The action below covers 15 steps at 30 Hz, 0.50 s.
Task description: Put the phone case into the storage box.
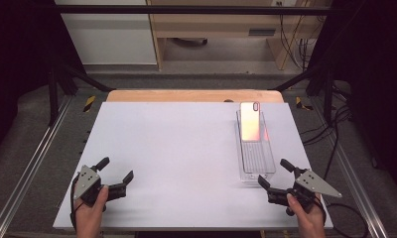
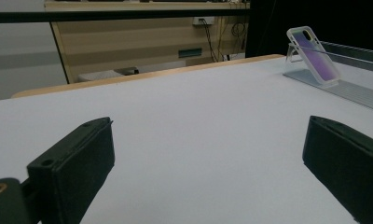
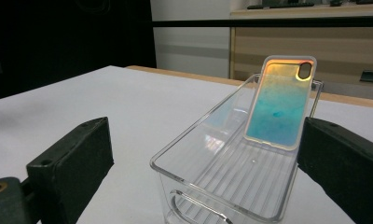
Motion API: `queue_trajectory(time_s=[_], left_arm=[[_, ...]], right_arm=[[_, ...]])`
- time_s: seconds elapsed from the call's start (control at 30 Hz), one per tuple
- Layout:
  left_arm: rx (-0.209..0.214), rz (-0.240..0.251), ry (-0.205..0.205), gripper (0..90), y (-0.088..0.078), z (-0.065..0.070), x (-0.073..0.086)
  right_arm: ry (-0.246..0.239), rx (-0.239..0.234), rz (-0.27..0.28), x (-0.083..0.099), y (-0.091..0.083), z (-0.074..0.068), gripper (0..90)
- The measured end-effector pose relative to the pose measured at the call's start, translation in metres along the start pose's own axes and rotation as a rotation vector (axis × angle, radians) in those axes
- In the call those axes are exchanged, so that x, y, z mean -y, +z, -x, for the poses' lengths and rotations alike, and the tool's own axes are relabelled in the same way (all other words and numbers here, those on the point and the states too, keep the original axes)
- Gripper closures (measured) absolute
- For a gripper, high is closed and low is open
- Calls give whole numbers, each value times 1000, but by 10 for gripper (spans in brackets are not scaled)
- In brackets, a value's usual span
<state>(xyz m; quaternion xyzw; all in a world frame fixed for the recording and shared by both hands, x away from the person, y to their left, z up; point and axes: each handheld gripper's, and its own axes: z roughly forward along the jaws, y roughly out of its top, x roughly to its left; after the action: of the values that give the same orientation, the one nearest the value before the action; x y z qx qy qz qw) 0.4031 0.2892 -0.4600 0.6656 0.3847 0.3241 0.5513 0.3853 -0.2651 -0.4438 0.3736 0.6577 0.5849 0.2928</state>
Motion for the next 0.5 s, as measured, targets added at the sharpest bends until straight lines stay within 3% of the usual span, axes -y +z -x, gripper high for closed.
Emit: queue_trajectory(time_s=[0.5], left_arm=[[72,72,33,11,-2,4,-3]], right_arm=[[-48,-29,-8,3,22,-11,42]])
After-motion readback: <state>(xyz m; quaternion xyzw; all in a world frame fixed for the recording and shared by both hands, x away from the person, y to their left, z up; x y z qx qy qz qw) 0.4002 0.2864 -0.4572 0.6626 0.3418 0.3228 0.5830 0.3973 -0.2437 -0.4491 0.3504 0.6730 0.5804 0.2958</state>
